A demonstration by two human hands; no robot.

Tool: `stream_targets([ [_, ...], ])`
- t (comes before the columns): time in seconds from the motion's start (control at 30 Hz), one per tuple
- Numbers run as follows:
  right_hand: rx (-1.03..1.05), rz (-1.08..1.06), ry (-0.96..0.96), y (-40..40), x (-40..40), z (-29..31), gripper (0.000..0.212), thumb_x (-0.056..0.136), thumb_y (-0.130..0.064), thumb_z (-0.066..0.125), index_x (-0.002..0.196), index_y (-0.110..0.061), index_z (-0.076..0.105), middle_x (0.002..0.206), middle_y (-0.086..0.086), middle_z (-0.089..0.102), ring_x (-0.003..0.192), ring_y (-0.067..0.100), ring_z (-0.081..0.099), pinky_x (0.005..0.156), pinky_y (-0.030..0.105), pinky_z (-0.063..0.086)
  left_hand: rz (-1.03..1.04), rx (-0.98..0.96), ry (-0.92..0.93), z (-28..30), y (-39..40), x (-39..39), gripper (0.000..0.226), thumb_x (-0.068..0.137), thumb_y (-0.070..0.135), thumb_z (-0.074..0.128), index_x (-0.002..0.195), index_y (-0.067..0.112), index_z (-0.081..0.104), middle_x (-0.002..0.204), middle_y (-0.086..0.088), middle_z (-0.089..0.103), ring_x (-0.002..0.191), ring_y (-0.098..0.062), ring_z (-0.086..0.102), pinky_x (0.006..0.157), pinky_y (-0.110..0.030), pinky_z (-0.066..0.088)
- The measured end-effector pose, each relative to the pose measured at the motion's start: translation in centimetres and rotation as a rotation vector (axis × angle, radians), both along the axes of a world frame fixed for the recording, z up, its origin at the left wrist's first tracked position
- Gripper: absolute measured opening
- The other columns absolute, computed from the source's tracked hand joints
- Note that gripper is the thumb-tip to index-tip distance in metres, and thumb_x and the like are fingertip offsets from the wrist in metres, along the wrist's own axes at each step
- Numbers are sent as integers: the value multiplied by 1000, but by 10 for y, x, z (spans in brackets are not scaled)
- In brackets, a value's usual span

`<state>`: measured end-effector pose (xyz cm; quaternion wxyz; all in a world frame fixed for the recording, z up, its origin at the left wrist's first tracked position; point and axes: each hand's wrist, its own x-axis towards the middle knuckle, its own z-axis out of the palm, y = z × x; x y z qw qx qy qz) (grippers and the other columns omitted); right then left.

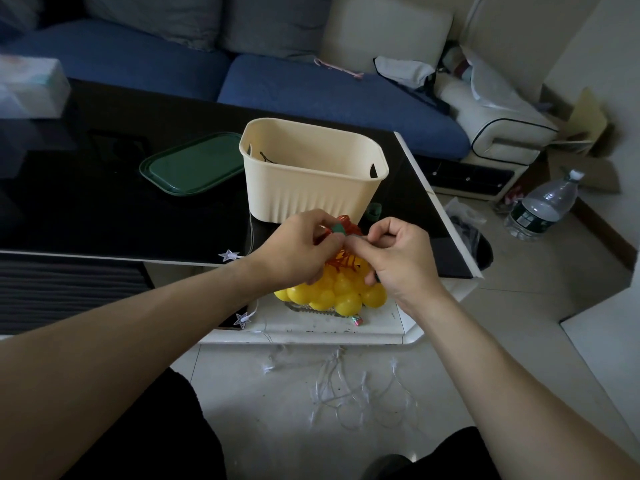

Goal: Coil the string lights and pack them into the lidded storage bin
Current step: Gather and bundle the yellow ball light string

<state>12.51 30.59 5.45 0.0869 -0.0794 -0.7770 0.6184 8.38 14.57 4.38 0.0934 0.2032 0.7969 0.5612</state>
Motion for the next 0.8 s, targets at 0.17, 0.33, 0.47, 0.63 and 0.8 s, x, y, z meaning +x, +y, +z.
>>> stream_targets([
  [0.17, -7, -109, 3, -8, 0, -3, 30, 82, -20, 84, 78, -13, 55, 69, 8, 74, 54, 13, 64, 36, 21, 38, -33, -48, 42, -1, 2, 0, 17, 102, 11, 45, 89, 8, 56, 60, -17, 50, 39, -14, 47, 42, -25, 38],
  [0.33, 117, -91, -100, -6, 2, -1, 31, 84, -40, 79, 89, -12, 66, 49, -3, 62, 41, 6, 53, 38, 19, 38, 1, -147, 162, -7, 2, -2, 18, 99, 14, 47, 88, 9, 60, 56, 6, 49, 45, -4, 43, 47, -20, 34],
  [0.47, 290, 93, -148, -7, 6, 1, 43, 98, -39, 62, 76, -3, 69, 43, -2, 52, 35, 14, 45, 41, 19, 39, 56, -243, 254, -11, 2, -5, 18, 97, 16, 50, 81, 17, 57, 64, 5, 54, 55, -6, 46, 49, -16, 34],
  [0.63, 303, 193, -41, -6, 11, 5, 42, 104, -23, 54, 71, 0, 67, 42, 1, 51, 35, 15, 43, 41, 21, 38, 67, -315, 326, -9, 2, -6, 18, 98, 16, 49, 90, 6, 61, 71, -2, 58, 63, -16, 50, 53, -21, 35],
  [0.8, 428, 248, 33, -5, 14, 8, 46, 104, -20, 52, 64, 0, 60, 46, 4, 58, 34, 14, 48, 41, 17, 38, 49, -328, 367, -4, 4, -5, 19, 98, 14, 49, 92, 3, 63, 76, -8, 62, 69, -25, 54, 60, -32, 39],
])
